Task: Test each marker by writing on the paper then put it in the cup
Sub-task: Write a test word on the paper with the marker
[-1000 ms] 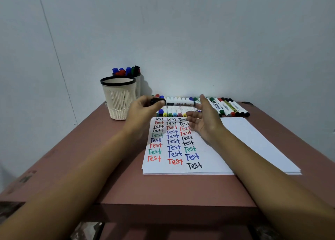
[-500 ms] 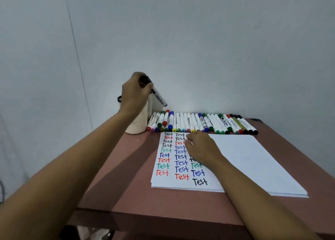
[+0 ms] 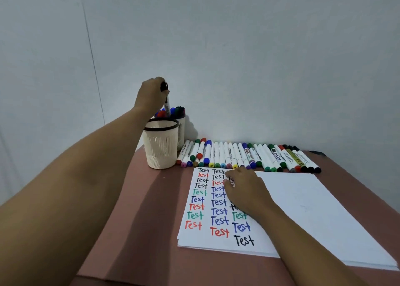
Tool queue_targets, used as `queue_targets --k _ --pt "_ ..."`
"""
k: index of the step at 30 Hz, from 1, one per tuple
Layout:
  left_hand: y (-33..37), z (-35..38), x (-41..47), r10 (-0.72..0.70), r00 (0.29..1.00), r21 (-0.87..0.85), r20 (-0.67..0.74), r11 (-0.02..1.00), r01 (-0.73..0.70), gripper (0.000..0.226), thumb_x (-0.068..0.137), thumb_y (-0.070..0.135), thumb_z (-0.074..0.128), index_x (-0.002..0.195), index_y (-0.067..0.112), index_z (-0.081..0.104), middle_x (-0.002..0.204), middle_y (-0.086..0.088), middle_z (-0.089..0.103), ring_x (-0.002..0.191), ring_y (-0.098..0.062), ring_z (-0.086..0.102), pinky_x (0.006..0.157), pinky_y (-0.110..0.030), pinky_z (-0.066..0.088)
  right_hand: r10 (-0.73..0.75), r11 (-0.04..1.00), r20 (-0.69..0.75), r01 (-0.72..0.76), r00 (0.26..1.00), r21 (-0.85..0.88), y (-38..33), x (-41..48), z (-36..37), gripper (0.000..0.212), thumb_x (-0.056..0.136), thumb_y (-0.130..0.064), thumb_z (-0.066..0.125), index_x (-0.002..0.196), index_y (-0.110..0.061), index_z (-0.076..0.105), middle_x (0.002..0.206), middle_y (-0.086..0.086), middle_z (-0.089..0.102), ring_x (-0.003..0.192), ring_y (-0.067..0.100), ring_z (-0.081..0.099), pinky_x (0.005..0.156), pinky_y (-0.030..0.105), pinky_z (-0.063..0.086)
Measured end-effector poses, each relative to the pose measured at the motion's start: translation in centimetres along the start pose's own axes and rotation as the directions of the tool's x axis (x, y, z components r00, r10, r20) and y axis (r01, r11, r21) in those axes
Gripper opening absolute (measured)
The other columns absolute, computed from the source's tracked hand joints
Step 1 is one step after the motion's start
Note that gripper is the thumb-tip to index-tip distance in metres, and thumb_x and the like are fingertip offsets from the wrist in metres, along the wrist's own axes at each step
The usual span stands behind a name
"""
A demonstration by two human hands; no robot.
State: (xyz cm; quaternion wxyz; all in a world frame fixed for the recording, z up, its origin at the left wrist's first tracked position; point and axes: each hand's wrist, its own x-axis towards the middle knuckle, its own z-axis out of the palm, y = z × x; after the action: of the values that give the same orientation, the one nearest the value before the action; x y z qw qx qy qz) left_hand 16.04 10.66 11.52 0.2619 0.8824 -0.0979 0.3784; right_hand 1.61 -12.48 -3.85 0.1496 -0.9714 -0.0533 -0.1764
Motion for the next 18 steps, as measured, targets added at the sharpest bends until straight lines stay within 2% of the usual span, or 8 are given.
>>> queue_targets --k 2,5,8,11,13,15,18 --pt "-0.6 0.7 -0.2 -0.039 0.999 -0.05 0.039 0.998 0.04 0.033 0.09 0.009 0.053 0.123 0.006 0.048 0.1 -0.021 0.058 0.089 -0.035 0.054 0.075 -0.036 0.043 -0.001 1.0 0.007 0.001 1.0 -0.003 0.0 0.0 0.0 0.04 0.099 -0.033 0.039 0.137 -0.022 0.049 0.135 0.002 0.05 0.123 0.02 0.044 0.099 0.033 0.038" --pt "-1.3 1.4 -0.2 -0.081 0.995 -0.104 0.053 0.991 0.086 0.026 0.09 0.009 0.051 0.115 0.013 0.044 0.094 -0.018 0.057 0.074 -0.031 0.051 0.065 -0.033 0.042 -0.001 1.0 0.02 0.002 1.0 -0.016 0.0 0.1 0.0 0.042 0.099 -0.034 0.038 0.139 -0.023 0.045 0.139 0.001 0.047 0.126 0.02 0.042 0.101 0.034 0.036" --pt "-1.6 1.7 0.4 -0.072 0.993 -0.107 0.095 0.991 0.082 0.021 0.089 0.011 0.051 0.11 0.015 0.052 0.103 -0.014 0.064 0.082 -0.03 0.058 0.072 -0.033 0.047 -0.003 1.0 0.02 0.003 1.0 -0.018 0.0 0.1 0.0 0.042 0.099 -0.034 0.039 0.139 -0.023 0.045 0.138 0.001 0.048 0.125 0.02 0.042 0.101 0.034 0.037" --pt "-1.8 1.8 0.9 -0.078 0.969 0.074 0.234 0.995 0.062 0.031 0.089 0.012 0.043 0.112 0.022 0.061 0.116 -0.007 0.062 0.096 -0.029 0.057 0.085 -0.038 0.047 0.0 1.0 0.027 0.001 1.0 -0.017 0.0 0.1 0.0 0.042 0.099 -0.034 0.039 0.139 -0.024 0.045 0.138 0.001 0.047 0.125 0.02 0.041 0.102 0.035 0.037" --pt "-2.1 1.9 0.8 -0.128 0.917 0.239 0.377 0.97 0.038 0.04 0.087 0.011 0.039 0.111 0.029 0.066 0.122 -0.001 0.059 0.11 -0.03 0.051 0.097 -0.044 0.041 0.001 1.0 0.031 0.0 1.0 -0.015 -0.1 0.0 0.0 0.042 0.099 -0.034 0.039 0.139 -0.024 0.045 0.138 0.001 0.047 0.125 0.02 0.041 0.102 0.035 0.036" --pt "-2.6 2.1 0.6 -0.182 0.863 0.287 0.472 0.957 0.045 0.048 0.085 0.011 0.036 0.118 0.035 0.063 0.129 0.001 0.056 0.118 -0.03 0.047 0.103 -0.046 0.037 0.002 1.0 0.033 -0.001 0.999 -0.019 -0.1 0.0 0.0 0.041 0.099 -0.034 0.038 0.139 -0.024 0.045 0.137 0.001 0.047 0.125 0.02 0.041 0.101 0.034 0.036" --pt "-2.8 2.1 0.6 -0.176 0.868 0.271 0.465 0.961 0.05 0.045 0.088 0.013 0.037 0.124 0.029 0.059 0.136 -0.004 0.051 0.123 -0.03 0.044 0.105 -0.045 0.036 0.001 1.0 0.033 0.0 0.999 -0.016 -0.1 0.1 0.0 0.041 0.099 -0.034 0.039 0.139 -0.024 0.045 0.137 0.001 0.047 0.125 0.02 0.041 0.101 0.034 0.036"
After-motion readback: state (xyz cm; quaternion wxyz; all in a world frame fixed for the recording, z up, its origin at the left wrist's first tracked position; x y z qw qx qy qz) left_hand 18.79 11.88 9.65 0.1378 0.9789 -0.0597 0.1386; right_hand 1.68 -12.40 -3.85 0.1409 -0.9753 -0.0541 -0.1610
